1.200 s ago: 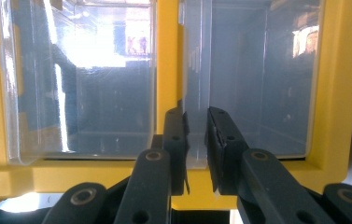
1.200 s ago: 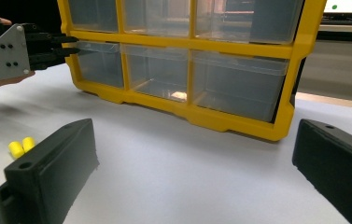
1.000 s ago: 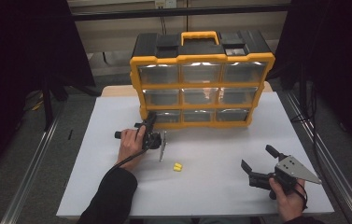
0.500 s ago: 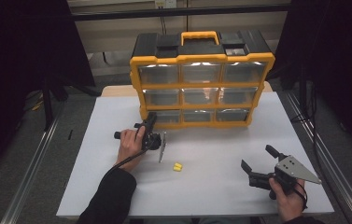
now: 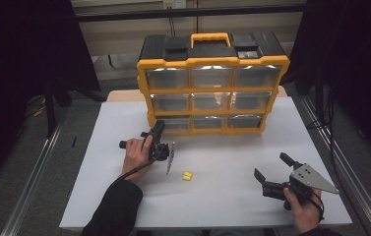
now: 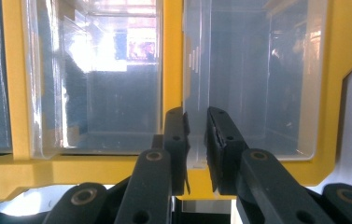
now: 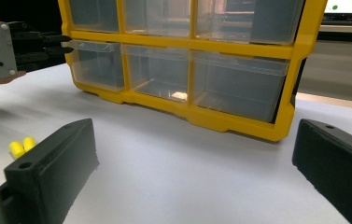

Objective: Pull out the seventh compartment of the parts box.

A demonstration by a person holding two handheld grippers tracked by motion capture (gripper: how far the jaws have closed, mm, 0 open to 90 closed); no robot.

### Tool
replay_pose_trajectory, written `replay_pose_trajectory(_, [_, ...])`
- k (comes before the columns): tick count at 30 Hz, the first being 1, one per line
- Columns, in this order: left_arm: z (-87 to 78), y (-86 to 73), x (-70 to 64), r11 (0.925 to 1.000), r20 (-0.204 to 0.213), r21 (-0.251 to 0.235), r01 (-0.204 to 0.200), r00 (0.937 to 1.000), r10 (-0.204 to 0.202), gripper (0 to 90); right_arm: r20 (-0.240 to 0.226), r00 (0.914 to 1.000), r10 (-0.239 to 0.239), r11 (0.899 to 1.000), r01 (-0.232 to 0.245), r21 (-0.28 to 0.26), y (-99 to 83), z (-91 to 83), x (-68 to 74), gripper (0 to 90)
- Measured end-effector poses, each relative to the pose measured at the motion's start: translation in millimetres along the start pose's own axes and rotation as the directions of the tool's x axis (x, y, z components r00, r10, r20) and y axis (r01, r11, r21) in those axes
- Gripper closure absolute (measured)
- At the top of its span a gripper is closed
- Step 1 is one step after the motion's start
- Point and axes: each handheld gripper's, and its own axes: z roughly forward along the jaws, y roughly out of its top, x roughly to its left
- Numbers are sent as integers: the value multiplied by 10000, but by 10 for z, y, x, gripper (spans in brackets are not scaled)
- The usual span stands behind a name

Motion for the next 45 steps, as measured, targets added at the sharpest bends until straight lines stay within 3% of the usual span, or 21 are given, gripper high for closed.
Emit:
replay_pose_trajectory(1, [-10,4,3,10000,-126,-3,-32,9999,32,793,-2,10000,3,10000,-3,7,-1,1,1,0])
replay_pose_trajectory(4, [-21,6,-2,10000,24,-31,77,10000,-77,793,-21,10000,-38,10000,38,17,0,1,1,0])
replay_pose_trajectory(9, [-47,11,-1,10000,-110,-67,-40,9999,40,793,-41,10000,-48,10000,48,24,-1,1,0,0])
replay_pose_trajectory(45, [-243,32,-12,9997,56,-195,-132,9999,133,794,6,10000,-15,10000,15,11,1,-2,4,0])
